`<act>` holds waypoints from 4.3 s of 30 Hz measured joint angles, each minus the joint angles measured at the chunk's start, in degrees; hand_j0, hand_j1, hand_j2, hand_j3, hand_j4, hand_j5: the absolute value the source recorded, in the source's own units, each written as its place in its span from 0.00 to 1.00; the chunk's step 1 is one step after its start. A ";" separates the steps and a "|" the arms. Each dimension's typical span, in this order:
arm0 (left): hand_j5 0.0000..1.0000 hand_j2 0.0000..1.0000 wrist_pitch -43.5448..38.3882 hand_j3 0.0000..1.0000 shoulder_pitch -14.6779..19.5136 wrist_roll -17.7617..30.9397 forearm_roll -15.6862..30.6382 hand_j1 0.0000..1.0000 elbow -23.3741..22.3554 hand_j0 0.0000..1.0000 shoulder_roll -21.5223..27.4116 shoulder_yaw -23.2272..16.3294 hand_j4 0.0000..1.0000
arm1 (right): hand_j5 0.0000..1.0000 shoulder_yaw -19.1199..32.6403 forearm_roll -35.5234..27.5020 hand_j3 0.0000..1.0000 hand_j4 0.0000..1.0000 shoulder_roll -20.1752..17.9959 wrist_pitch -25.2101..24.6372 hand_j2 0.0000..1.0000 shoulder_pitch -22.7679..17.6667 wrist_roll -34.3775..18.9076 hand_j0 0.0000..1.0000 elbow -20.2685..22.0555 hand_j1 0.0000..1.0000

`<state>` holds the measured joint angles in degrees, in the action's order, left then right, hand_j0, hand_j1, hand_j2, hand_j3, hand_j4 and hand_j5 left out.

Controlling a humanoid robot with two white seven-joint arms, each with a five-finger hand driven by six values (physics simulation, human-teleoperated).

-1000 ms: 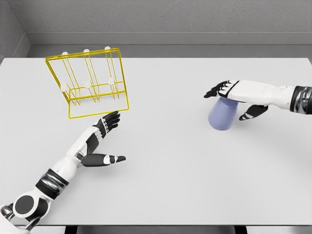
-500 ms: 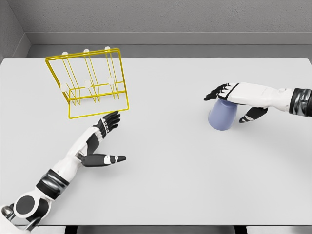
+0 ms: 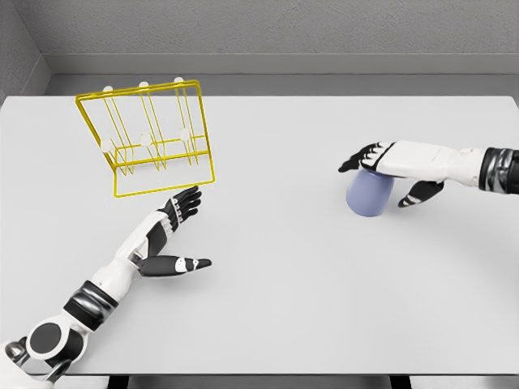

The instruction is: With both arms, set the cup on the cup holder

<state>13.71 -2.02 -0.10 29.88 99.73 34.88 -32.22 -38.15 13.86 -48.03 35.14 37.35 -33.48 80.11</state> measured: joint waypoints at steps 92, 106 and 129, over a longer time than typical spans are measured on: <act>1.00 1.00 -3.20 1.00 0.00 0.18 0.13 1.00 0.10 1.00 -0.41 1.75 1.00 | 0.65 -1.26 1.14 0.65 0.65 2.41 0.02 0.65 2.73 -1.55 0.65 6.64 0.65; 1.00 1.00 -3.26 1.00 -0.17 0.18 0.10 1.00 0.07 1.00 -0.39 2.67 1.00 | 0.65 -1.28 0.75 0.65 0.65 3.48 0.03 0.65 3.87 -1.55 0.65 8.01 0.65; 1.00 1.00 -3.53 1.00 -0.26 0.18 0.08 1.00 0.07 1.00 -0.37 2.84 1.00 | 0.65 -1.80 0.65 0.65 0.65 7.69 0.04 0.65 5.27 -1.56 0.65 9.48 0.65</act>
<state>10.19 -2.29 0.08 29.96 99.81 34.50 -29.38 -39.95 14.50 -40.34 35.18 42.63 -35.04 89.59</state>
